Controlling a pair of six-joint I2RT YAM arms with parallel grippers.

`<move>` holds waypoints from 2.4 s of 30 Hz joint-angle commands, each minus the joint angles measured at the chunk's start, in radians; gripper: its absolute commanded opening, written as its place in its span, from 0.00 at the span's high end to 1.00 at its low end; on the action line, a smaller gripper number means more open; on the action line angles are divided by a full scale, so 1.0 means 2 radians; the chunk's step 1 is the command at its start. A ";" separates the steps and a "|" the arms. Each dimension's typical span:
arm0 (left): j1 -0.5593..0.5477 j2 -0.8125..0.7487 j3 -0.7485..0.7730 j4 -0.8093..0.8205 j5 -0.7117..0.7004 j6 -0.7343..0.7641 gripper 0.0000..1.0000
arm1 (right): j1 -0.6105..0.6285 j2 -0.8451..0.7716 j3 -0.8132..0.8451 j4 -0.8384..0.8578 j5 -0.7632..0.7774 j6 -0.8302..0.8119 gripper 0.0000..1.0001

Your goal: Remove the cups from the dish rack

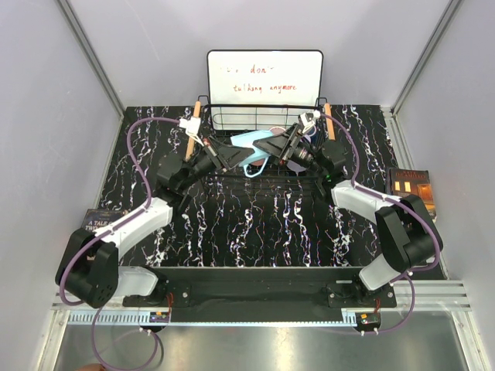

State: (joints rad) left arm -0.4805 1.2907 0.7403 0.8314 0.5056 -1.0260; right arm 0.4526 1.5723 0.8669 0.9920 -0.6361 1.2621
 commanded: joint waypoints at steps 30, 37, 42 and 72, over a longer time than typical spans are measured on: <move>-0.001 -0.056 0.066 -0.191 -0.014 0.121 1.00 | 0.018 -0.074 0.027 -0.171 -0.015 -0.148 0.00; 0.007 -0.072 0.069 -0.215 -0.020 0.133 1.00 | 0.016 -0.124 0.046 -0.270 0.059 -0.219 0.00; 0.015 -0.082 0.064 -0.211 -0.017 0.124 1.00 | 0.015 -0.137 0.059 -0.308 0.079 -0.246 0.00; 0.036 -0.066 0.003 0.007 0.049 -0.002 1.00 | 0.011 -0.100 0.028 -0.176 -0.012 -0.155 0.00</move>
State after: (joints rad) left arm -0.4484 1.1538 0.7502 0.6029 0.6197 -0.9684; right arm 0.4984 1.3777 0.9306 0.4999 -0.6212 0.9154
